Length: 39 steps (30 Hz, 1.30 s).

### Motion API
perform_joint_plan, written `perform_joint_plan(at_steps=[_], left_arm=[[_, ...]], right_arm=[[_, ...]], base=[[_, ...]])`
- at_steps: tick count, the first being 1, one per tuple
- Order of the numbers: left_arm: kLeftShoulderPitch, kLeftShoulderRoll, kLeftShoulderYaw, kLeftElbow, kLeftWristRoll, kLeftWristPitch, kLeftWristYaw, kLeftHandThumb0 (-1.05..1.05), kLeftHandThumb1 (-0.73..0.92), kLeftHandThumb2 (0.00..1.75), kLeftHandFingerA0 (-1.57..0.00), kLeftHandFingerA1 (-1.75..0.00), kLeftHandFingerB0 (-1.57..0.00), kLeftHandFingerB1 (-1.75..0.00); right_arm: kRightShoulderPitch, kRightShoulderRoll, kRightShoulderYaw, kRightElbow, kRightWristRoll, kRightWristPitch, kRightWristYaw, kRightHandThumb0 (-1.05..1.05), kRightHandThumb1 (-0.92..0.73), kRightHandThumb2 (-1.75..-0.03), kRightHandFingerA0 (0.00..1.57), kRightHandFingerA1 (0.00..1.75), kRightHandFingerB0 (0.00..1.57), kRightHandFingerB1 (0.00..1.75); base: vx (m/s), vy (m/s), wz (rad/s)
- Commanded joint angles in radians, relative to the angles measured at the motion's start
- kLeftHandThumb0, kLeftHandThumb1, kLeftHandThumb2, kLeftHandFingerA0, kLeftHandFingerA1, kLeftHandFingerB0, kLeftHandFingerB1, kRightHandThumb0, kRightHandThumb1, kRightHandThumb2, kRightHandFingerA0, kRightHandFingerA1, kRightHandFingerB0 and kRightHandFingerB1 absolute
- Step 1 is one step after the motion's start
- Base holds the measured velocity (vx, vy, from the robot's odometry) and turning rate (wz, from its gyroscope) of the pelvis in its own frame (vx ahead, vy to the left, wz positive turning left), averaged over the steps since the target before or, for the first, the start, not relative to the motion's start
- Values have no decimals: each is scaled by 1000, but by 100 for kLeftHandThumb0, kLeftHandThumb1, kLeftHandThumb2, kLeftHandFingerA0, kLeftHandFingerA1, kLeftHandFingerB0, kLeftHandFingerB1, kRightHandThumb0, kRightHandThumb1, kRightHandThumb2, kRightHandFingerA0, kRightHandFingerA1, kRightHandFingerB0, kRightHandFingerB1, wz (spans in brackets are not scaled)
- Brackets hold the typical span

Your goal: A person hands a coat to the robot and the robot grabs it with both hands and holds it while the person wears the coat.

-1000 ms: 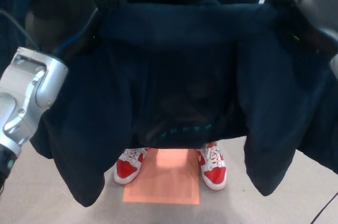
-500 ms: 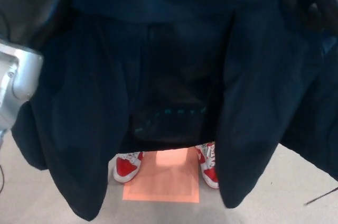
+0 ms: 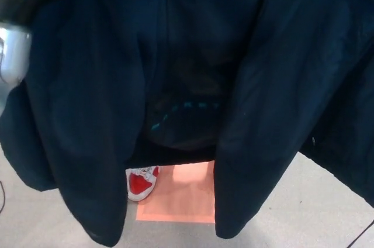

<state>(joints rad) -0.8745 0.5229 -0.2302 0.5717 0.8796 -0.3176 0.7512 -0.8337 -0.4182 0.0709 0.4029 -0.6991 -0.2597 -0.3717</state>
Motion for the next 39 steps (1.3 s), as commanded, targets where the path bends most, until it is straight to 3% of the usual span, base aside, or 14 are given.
perform_joint_plan(at_steps=[1, 5, 14, 17, 18, 21, 22, 24, 29, 30, 32, 33, 35, 39], left_arm=[[-74, 25, 8, 32, 6, 4, 44, -16, 69, 62, -90, -172, -68, -109], [-129, 38, 17, 42, -2, 11, 20, -22, 48, 88, -118, -135, -76, -92], [-278, 74, 34, 118, -22, -6, 27, -17, 77, 63, -90, -169, -64, -124], [-344, 88, 35, 159, -28, -15, 20, -23, 60, 94, -120, -139, -70, -105], [-367, 94, 32, 171, -21, -10, 22, -16, 76, 66, -93, -170, -68, -117], [-424, 107, 23, 209, -12, -9, 26, -15, 78, 65, -90, -172, -61, -127], [-467, 120, 14, 241, -2, -16, 28, -12, 74, 66, -96, -172, -69, -127], [-512, 133, 2, 272, 4, -22, 17, -13, 71, 64, -93, -173, -68, -123], [-649, 140, -53, 396, 31, -26, 43, -16, 75, 62, -91, -175, -57, -138], [-704, 136, -78, 439, 47, -22, 54, -26, 50, 88, -122, -139, -75, -93], [-746, 132, -99, 479, 48, -24, 56, -25, 66, 59, -95, -167, -82, -78], [-779, 130, -113, 506, 51, -24, 41, -23, 47, 87, -123, -137, -79, -86], [-855, 126, -147, 565, 56, -26, 11, -25, 61, 63, -96, -164, -83, -72], [-967, 110, -200, 647, 67, -9, -23, -22, 46, 86, -122, -138, -76, -92]], right_arm=[[-44, -61, -47, -16, 31, 24, -8, -11, -81, -64, 85, 171, 67, 102], [-115, -70, -51, 13, 38, 27, -3, -12, -82, -66, 86, 172, 64, 117], [-332, -100, -34, 137, 27, 30, -9, -5, -75, -69, 81, 174, 63, 122], [-415, -111, -29, 189, 30, 35, 8, -6, -76, -71, 80, 172, 63, 118], [-442, -118, -22, 213, 24, 28, 3, -8, -82, -66, 82, 172, 65, 116], [-507, -134, -3, 276, 16, 11, -7, -9, -81, -64, 81, 173, 62, 119], [-554, -138, 7, 319, 10, 16, -11, -11, -79, -64, 84, 164, 74, 73], [-605, -146, 18, 371, 10, 8, -12, -12, -78, -64, 90, 158, 75, 61], [-735, -162, 61, 507, -5, -14, -39, -7, -75, -65, 89, 167, 78, 93], [-789, -161, 76, 565, -10, -18, -43, -7, -67, -68, 94, 152, 72, 112], [-831, -158, 92, 616, -11, -19, -54, -4, -65, -67, 96, 151, 75, 106], [-865, -153, 101, 650, -15, -10, -60, -9, -71, -72, 95, 148, 74, 106], [-939, -142, 122, 722, -16, 6, -67, -11, -76, -69, 88, 160, 74, 104], [-1038, -127, 150, 811, -12, 23, -65, -12, -79, -65, 84, 169, 70, 114]], base=[[0, 0, 0], [0, 0, 0], [0, 0, 0], [0, 0, 0], [0, 0, 0], [0, 0, 0], [0, 0, 0], [0, 0, 0], [0, 0, 0], [0, 0, 0], [0, 0, 0], [0, 0, 0], [0, 0, 0], [0, 0, 0]])
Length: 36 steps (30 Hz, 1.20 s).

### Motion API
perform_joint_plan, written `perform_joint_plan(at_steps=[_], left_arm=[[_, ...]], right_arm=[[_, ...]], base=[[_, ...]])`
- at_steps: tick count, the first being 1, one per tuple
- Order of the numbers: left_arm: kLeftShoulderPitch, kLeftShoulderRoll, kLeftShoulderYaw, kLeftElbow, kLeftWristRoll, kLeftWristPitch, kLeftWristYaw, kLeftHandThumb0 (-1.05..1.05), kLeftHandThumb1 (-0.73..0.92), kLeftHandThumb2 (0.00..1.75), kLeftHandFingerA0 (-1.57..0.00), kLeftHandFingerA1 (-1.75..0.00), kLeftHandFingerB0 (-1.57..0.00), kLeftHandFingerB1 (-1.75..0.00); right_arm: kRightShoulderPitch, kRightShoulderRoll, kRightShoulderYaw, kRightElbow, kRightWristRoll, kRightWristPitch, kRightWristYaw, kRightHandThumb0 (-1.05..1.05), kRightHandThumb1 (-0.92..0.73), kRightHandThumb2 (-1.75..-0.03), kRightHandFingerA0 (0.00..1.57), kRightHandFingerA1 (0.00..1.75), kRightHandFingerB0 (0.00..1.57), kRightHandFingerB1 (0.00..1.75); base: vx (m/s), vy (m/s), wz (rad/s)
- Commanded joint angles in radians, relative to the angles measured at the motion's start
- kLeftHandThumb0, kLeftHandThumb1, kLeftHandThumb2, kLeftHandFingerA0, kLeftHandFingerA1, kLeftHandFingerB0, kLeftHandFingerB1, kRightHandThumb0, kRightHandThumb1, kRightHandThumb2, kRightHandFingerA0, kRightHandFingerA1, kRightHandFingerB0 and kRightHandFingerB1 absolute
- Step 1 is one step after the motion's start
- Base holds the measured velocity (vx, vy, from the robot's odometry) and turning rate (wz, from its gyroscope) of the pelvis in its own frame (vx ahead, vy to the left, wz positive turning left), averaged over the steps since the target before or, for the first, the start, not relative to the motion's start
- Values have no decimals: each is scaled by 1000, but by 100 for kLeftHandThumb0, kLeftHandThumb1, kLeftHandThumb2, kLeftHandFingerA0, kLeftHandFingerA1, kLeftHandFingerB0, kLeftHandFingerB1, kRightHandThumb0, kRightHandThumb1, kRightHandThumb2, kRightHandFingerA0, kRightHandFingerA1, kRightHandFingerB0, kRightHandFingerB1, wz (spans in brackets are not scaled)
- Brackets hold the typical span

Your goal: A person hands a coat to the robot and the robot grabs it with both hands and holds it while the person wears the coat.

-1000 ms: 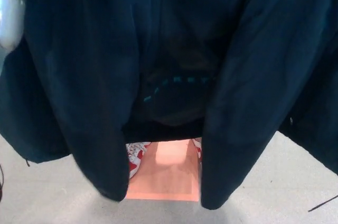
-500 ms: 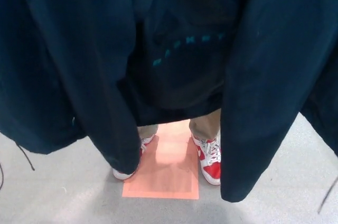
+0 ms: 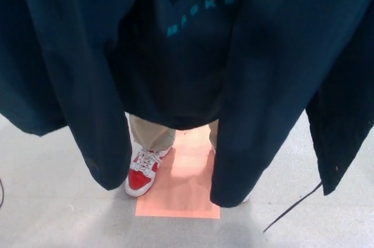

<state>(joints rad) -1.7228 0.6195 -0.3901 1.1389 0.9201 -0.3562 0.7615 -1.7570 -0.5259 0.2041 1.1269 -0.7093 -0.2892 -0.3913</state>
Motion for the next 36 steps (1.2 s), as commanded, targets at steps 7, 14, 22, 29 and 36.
perform_joint_plan(at_steps=[7, 14, 22, 29, 36], left_arm=[[-257, 6, -116, 167, 39, 78, -85, -25, 47, 86, -121, -139, -77, -90], [-367, 53, -209, 202, 90, 100, -134, -23, 44, 86, -122, -137, -77, -89], [-458, 65, -228, 226, 75, 129, -194, -27, 59, 61, -95, -160, -85, -59], [-469, 75, -235, 229, 82, 142, -200, -21, 59, 57, -97, -161, -85, -71], [-469, 82, -257, 229, 100, 152, -215, -31, 59, 60, -78, -159, -80, -57]], right_arm=[[-235, -16, 86, 172, -21, 98, -34, -15, -75, -61, 86, 173, 72, 111], [-334, -50, 155, 208, -58, 149, 2, -11, -69, -62, 85, 167, 68, 122], [-431, -80, 197, 227, -68, 188, 50, -10, -69, -62, 83, 163, 68, 123], [-440, -87, 217, 227, -75, 150, 11, -8, -61, -60, 90, 167, 77, 101], [-437, -94, 219, 230, -72, 169, 28, -8, -61, -62, 90, 164, 78, 107]], base=[[0, 0, 0], [0, 0, 0], [0, 0, 0], [0, 0, 0], [0, 0, 0]])
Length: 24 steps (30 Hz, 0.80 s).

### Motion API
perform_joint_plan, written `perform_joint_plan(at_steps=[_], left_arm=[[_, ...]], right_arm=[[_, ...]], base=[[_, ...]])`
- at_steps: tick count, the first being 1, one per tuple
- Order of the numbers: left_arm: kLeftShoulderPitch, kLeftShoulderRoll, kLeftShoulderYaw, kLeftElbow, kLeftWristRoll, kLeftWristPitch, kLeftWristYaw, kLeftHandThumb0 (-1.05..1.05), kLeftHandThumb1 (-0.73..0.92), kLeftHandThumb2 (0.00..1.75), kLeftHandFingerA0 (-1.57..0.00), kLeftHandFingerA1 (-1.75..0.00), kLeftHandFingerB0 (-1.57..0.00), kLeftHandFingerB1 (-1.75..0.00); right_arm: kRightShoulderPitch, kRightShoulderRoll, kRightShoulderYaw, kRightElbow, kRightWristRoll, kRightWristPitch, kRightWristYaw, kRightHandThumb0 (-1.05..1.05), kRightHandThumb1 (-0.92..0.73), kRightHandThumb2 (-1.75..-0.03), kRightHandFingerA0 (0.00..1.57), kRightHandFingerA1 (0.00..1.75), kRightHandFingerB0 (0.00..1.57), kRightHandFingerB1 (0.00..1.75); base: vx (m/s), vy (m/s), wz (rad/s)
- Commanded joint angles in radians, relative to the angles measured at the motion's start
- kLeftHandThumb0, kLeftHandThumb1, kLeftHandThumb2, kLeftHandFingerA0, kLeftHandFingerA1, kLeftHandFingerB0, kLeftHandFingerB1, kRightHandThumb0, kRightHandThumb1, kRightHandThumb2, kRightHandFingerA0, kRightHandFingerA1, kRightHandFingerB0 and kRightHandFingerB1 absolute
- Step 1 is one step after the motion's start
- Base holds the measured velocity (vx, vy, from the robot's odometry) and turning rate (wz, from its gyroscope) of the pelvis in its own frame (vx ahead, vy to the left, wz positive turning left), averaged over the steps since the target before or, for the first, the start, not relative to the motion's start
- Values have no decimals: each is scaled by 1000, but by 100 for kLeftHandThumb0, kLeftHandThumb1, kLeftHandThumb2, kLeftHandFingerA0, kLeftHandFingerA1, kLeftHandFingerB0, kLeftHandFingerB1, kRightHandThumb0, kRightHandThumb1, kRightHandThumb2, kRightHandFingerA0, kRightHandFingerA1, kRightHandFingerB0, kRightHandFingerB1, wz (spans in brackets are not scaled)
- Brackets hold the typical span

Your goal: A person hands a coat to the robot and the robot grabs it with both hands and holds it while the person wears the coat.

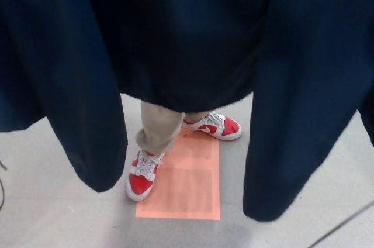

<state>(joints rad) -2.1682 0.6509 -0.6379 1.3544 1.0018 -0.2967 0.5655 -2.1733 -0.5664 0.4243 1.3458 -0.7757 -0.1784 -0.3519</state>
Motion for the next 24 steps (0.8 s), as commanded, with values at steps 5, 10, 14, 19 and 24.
perform_joint_plan(at_steps=[5, 10, 14, 19, 24], left_arm=[[-29, 47, -27, 16, 35, 127, -3, -32, 65, 61, -79, -162, -79, -68], [-49, 43, -26, 18, 29, 144, -10, -32, 62, 61, -84, -160, -83, -60], [-62, 56, -37, 17, 36, 111, -3, -33, 64, 62, -87, -162, -82, -58], [-74, 57, -50, 19, 41, 120, -26, -33, 60, 58, -88, -164, -80, -54], [-75, 60, -56, 20, 45, 125, -33, -32, 58, 57, -91, -160, -74, -47]], right_arm=[[-26, -66, 7, 11, -16, 60, -10, -10, -60, -62, 90, 156, 77, 85], [-44, -63, 21, 13, -26, 65, -12, -11, -59, -61, 89, 161, 79, 81], [-52, -64, 30, 14, -27, 64, -12, -9, -59, -62, 88, 156, 74, 84], [-53, -68, 41, 14, -33, 56, -21, -10, -58, -61, 90, 155, 72, 78], [-49, -67, 46, 15, -35, 63, -16, -13, -57, -61, 90, 150, 77, 79]], base=[[0, 0, 0], [0, 0, 0], [0, 0, 0], [0, 0, 0], [0, 0, 0]])
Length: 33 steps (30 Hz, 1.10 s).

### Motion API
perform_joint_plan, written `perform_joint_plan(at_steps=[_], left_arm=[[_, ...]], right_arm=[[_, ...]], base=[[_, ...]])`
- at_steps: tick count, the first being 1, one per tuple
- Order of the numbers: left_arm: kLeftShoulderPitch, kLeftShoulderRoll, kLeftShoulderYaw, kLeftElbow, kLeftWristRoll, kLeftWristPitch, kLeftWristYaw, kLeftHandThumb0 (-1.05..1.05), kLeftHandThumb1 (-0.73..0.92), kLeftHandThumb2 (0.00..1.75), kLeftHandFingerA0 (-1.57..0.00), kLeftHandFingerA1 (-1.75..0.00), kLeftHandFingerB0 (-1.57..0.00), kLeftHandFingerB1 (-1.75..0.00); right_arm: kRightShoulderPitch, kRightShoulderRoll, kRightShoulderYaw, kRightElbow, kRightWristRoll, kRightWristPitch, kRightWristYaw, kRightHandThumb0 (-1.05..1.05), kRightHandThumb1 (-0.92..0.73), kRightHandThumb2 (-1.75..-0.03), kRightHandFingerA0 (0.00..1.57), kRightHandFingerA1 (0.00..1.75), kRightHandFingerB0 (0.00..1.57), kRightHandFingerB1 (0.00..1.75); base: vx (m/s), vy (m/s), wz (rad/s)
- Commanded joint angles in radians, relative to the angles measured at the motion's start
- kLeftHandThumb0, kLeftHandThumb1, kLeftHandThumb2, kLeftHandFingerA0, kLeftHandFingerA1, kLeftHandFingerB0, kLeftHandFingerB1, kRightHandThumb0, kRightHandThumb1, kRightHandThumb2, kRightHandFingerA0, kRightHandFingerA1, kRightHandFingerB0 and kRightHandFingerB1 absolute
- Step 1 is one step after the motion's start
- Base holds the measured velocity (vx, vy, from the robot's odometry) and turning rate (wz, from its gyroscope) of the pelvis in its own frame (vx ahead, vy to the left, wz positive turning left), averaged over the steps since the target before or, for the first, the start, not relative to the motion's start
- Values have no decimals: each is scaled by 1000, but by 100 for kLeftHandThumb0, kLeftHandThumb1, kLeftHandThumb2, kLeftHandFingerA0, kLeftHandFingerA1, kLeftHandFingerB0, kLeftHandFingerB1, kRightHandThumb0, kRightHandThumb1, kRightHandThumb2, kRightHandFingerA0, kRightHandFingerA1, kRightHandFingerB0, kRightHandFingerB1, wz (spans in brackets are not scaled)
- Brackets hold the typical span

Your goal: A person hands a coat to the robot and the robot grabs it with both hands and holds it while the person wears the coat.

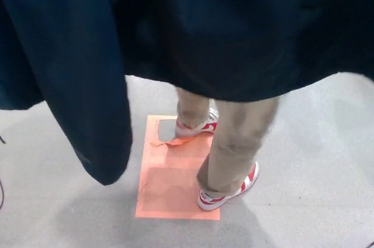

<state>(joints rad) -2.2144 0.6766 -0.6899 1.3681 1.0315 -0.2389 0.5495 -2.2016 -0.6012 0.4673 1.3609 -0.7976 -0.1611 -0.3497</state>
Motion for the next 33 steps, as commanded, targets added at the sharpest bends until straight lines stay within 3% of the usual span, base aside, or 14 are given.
perform_joint_plan(at_steps=[1, 5, 7, 9, 12, 13, 15, 18, 25, 26, 27, 29, 32, 33], left_arm=[[-27, 37, -5, 6, 17, 63, -12, -32, 59, 60, -90, -163, -77, -53], [-24, 43, -5, 6, 17, 57, -23, -43, 52, 71, -98, -150, -70, -56], [-18, 50, 8, 3, 4, 37, -8, -34, 67, 60, -85, -163, -80, -79], [-15, 52, 9, 2, 3, 33, -22, -33, 63, 58, -82, -161, -82, -62], [-8, 51, 20, 4, -7, 41, -40, -37, 68, 64, -74, -158, -79, -68], [-8, 53, 21, 4, -7, 39, -48, -36, 69, 64, -77, -157, -79, -67], [-8, 55, 19, 3, -1, 38, -44, -35, 67, 64, -78, -156, -81, -66], [-7, 63, 17, 1, 5, 29, -24, -32, 64, 59, -81, -161, -79, -76], [-5, 73, 21, 2, 5, 42, -45, -36, 77, 66, -75, -162, -73, -84], [-7, 76, 23, 2, 3, 34, -44, -34, 70, 64, -77, -162, -76, -74], [-7, 77, 20, 2, 6, 33, -38, -34, 72, 64, -77, -166, -73, -91], [-6, 81, 19, 1, 9, 30, -11, -32, 70, 60, -82, -168, -77, -90], [-5, 88, 15, 1, 14, 31, -7, -32, 72, 62, -78, -171, -72, -101], [-5, 91, 13, 1, 16, 30, -3, -34, 69, 62, -78, -169, -77, -86]], right_arm=[[-20, -32, 2, 0, -11, 46, -16, -12, -59, -59, 88, 154, 76, 83], [-15, -34, 0, -1, -8, 42, -14, -11, -58, -61, 90, 159, 80, 98], [-12, -33, -4, -1, -3, 40, -7, -10, -60, -61, 88, 161, 77, 95], [-8, -34, -8, -1, 1, 33, -6, -9, -60, -59, 88, 165, 80, 106], [-2, -34, -7, -1, -1, 30, -18, -9, -61, -59, 89, 169, 78, 116], [-1, -33, -10, -1, 3, 29, -8, -11, -64, -60, 87, 167, 75, 93], [-2, -33, -11, -1, 4, 29, -4, -12, -62, -59, 86, 166, 74, 88], [-4, -32, -4, -1, -5, 25, -12, -12, -62, -59, 88, 169, 79, 100], [-2, -18, -2, 0, -5, 34, -12, -11, -62, -59, 86, 166, 76, 92], [-5, -20, 0, 0, -5, 31, 0, -8, -65, -60, 85, 167, 72, 109], [-6, -21, 2, 1, -7, 30, 1, -8, -64, -58, 83, 169, 67, 122], [-8, -24, 2, 1, -7, 24, 0, -6, -65, -59, 85, 171, 64, 129], [-10, -23, 10, 1, -16, 26, -8, -8, -66, -60, 87, 171, 68, 118], [-12, -22, 13, 1, -19, 28, -10, -12, -66, -60, 86, 167, 70, 109]], base=[[0, 0, 0], [0, 0, 0], [0, 0, 0], [0, 0, 0], [0, 0, 0], [0, 0, 0], [0, 0, 0], [0, 0, 0], [0, 0, 0], [0, 0, 0], [0, 0, 0], [0, 0, 0], [0, 0, 0], [0, 0, 0]])
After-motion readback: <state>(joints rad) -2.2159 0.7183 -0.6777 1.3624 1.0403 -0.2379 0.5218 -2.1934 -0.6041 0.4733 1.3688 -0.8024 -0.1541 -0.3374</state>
